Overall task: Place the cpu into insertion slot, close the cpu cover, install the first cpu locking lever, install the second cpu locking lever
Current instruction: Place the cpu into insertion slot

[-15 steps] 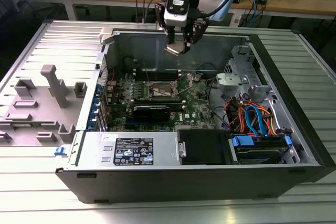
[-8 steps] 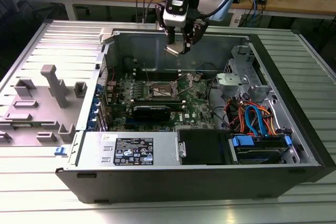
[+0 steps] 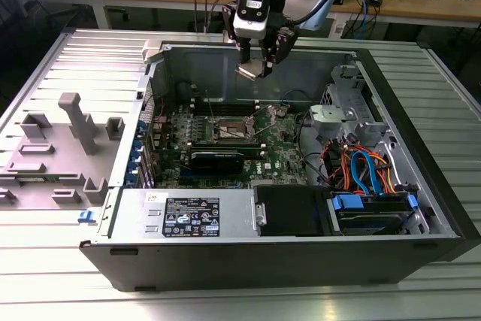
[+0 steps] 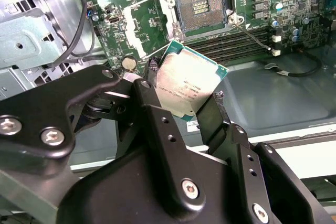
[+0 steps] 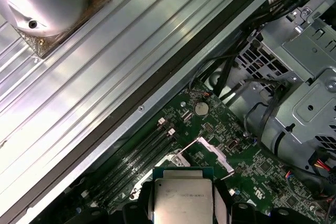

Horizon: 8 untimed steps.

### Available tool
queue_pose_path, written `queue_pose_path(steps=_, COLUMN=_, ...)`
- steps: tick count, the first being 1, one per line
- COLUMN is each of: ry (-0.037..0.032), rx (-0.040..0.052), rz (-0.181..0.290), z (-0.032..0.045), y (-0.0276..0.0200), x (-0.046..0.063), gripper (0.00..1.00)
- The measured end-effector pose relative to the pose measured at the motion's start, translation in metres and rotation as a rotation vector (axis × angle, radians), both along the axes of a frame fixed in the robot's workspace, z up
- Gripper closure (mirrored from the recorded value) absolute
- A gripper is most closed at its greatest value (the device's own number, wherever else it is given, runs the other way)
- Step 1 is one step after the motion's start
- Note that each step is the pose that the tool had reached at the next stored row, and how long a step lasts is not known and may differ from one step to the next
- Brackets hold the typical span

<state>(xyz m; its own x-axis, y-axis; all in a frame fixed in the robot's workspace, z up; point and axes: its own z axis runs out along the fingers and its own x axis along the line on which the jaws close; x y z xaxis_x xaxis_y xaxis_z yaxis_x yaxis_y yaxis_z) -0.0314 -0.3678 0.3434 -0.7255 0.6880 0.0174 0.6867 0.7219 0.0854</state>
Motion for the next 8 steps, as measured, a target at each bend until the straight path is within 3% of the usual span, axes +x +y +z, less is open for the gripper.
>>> queue_pose_path(steps=3, ry=0.0000, rx=0.0000, rz=-0.001, z=-0.0002, y=0.0000, x=0.0000, gripper=0.46)
queue_pose_path(steps=8, ry=0.0000, rx=0.0000, rz=-0.049, z=-0.0014, y=0.0000, x=0.0000, gripper=0.46)
